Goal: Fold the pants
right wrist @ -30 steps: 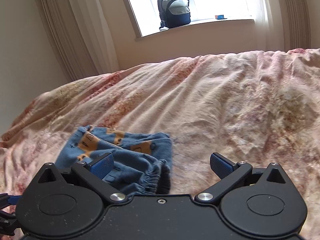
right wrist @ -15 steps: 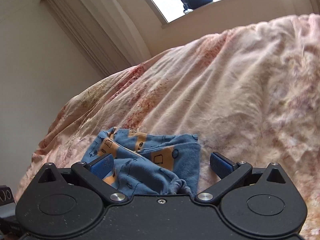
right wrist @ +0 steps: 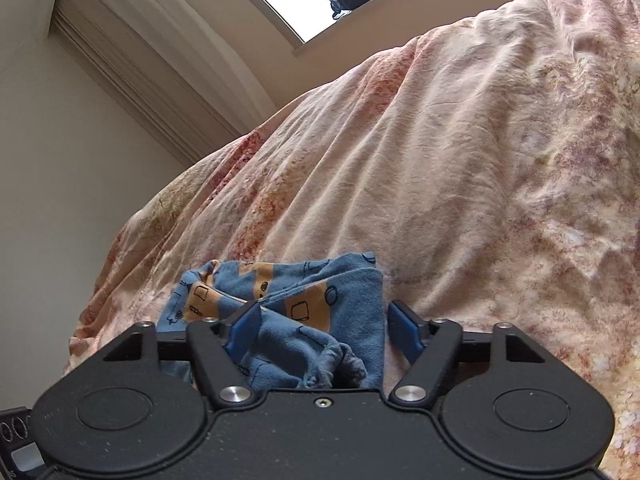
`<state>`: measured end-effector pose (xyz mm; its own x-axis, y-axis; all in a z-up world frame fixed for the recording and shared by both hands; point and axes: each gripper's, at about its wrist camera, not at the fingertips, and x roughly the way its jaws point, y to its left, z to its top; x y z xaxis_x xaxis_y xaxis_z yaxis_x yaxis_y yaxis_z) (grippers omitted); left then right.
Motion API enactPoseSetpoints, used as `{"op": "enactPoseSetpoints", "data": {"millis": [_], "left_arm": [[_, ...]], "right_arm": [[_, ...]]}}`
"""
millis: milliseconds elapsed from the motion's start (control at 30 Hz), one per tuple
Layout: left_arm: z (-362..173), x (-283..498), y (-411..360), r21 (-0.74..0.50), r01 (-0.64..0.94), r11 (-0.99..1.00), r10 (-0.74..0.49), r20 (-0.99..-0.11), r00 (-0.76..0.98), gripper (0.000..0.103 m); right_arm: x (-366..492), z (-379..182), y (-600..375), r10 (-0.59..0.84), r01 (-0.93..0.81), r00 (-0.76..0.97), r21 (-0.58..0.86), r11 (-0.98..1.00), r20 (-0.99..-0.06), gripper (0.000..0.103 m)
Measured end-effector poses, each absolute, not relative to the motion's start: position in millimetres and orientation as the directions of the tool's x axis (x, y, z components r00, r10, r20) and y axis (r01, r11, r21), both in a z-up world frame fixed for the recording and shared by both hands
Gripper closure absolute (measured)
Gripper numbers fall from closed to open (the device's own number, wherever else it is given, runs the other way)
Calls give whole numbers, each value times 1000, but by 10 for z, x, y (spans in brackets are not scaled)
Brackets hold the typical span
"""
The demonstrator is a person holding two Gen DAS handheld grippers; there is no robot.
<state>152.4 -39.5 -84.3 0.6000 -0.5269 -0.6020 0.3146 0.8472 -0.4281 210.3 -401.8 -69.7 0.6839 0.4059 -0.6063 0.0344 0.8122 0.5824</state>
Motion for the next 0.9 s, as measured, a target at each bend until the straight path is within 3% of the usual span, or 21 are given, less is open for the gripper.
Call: {"op": "enactPoseSetpoints", "data": {"millis": [167, 500, 600, 900], "left_arm": [[-823, 1519, -405, -418, 304, 856, -513, -615, 598, 5], [-748, 1462, -461, -358, 320, 877, -479, -624, 617, 30], [-752, 1441, -523, -347, 350, 870, -493, -635, 595, 42], [-837, 1470, -500, -373, 327, 868, -496, -660, 565, 45]], "right_arm": [[2100, -718, -3977, 379, 42, 684, 552, 833, -624, 53], [2120, -712, -3911, 364, 30, 682, 522, 852, -634, 56], [2121, -709, -3874, 358, 23, 681, 507, 861, -639, 57], [2129, -727, -3814, 340, 31, 682, 490, 871, -648, 57]]}}
